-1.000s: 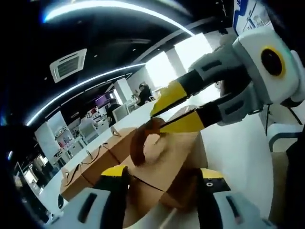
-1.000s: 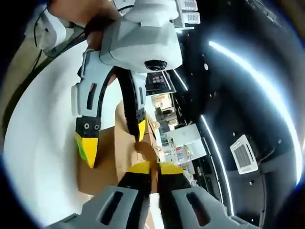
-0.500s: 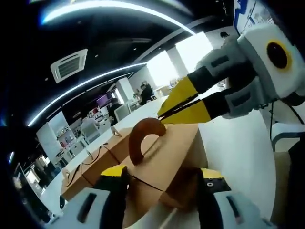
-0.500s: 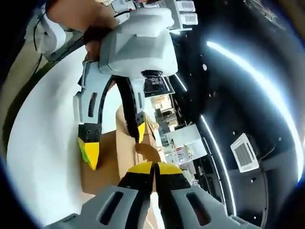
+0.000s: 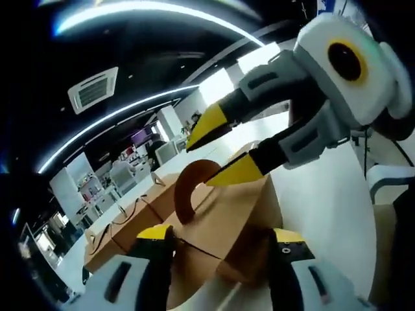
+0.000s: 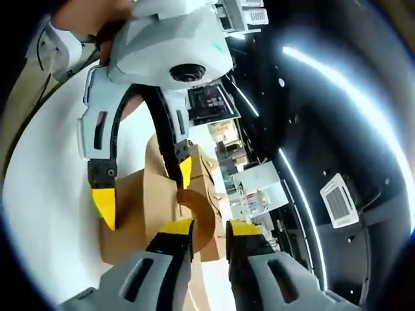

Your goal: Pick up one paper box from the group, open the paper box, and remove the item inside

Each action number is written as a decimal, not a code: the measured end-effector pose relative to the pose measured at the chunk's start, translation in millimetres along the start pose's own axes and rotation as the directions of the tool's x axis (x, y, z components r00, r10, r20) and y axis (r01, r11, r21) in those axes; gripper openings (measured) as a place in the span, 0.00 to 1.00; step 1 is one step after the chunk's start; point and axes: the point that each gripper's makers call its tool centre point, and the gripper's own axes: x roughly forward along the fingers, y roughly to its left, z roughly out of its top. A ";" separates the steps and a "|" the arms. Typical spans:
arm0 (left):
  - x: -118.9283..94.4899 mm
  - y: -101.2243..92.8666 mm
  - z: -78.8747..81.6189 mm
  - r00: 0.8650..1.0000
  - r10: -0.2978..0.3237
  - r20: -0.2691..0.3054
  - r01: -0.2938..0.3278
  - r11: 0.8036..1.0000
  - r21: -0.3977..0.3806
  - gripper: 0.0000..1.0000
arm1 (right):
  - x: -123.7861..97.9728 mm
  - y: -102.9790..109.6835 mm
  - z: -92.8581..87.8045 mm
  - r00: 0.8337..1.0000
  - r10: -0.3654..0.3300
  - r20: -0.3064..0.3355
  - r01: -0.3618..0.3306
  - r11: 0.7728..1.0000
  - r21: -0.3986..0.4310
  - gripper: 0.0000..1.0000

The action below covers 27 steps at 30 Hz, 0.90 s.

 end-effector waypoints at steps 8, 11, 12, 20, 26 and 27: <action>0.8 0.6 0.2 1.000 0.001 0.008 -0.001 1.000 -0.002 0.60 | -0.8 3.3 -1.1 1.000 0.012 -0.007 -0.012 1.000 0.001 0.14; 1.6 0.8 0.2 1.000 0.004 0.011 -0.004 1.000 -0.003 0.60 | -2.2 7.0 -0.7 1.000 0.025 -0.007 -0.025 1.000 0.007 0.13; 1.8 0.9 0.2 1.000 0.004 0.011 -0.004 1.000 -0.003 0.60 | -2.5 7.4 -1.8 1.000 0.024 -0.011 -0.023 1.000 0.004 0.12; 2.1 0.4 -0.1 1.000 0.006 0.014 -0.006 1.000 -0.002 0.60 | -4.8 6.1 -3.6 1.000 0.021 -0.013 -0.021 1.000 0.022 0.05; 2.2 0.0 -0.5 1.000 0.008 0.017 -0.008 1.000 -0.005 0.60 | -7.8 9.4 -1.4 0.999 0.034 -0.008 -0.034 0.999 0.029 0.03; 2.2 0.0 -0.5 1.000 0.008 0.018 -0.008 1.000 -0.006 0.60 | -8.2 10.0 -1.1 0.999 0.038 -0.007 -0.038 0.999 0.033 0.03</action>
